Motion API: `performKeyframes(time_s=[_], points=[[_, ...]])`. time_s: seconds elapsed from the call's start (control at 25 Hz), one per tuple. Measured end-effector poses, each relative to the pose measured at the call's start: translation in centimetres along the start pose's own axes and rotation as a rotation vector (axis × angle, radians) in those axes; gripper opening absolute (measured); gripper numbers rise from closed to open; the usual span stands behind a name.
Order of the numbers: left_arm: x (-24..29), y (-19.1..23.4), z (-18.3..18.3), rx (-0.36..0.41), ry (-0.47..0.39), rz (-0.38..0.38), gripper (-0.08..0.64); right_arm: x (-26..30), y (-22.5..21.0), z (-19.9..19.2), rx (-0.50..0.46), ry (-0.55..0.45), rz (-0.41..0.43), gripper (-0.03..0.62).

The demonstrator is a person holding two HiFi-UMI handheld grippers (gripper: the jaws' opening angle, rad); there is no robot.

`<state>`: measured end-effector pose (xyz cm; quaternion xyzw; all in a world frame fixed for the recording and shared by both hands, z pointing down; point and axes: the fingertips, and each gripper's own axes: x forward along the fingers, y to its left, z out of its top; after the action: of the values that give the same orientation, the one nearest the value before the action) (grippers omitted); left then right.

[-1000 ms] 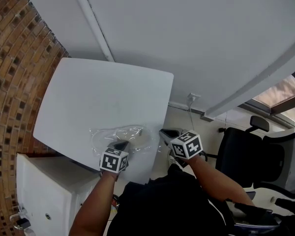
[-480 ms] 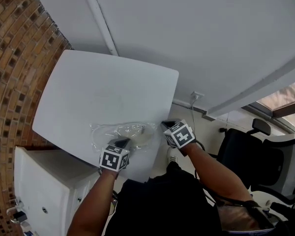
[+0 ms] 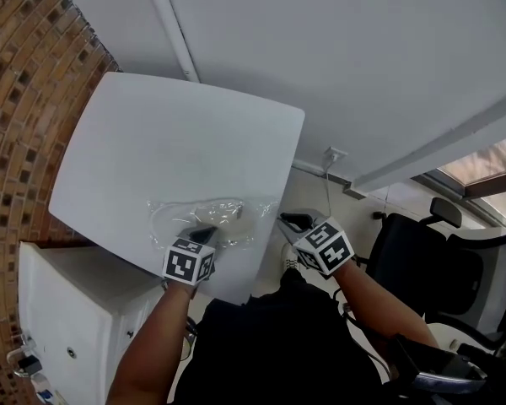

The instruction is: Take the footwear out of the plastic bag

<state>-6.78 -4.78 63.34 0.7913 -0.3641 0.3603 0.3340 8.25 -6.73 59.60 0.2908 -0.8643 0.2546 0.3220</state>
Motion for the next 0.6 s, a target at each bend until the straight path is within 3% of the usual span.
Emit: performKeyframes(time_s=[0.12, 0.28, 0.56, 0.6], points=[[0.1, 0.0, 0.0, 0.005, 0.003, 0.003, 0.006, 1.2, 2.8, -2.7, -0.183, 0.107, 0.033, 0.091], [0.1, -0.1, 0.0, 0.008, 0.006, 0.002, 0.005, 3.1, 4.0, -5.4, -0.309, 0.229, 0.042, 0.115], [0.1, -0.1, 0.0, 0.004, 0.006, 0.003, 0.005, 4.0, 4.5, -6.8, -0.403, 0.288, 0.038, 0.068], [0.1, -0.1, 0.0, 0.005, 0.006, 0.002, 0.005, 3.9, 4.5, -6.9, -0.414, 0.291, 0.036, 0.031]])
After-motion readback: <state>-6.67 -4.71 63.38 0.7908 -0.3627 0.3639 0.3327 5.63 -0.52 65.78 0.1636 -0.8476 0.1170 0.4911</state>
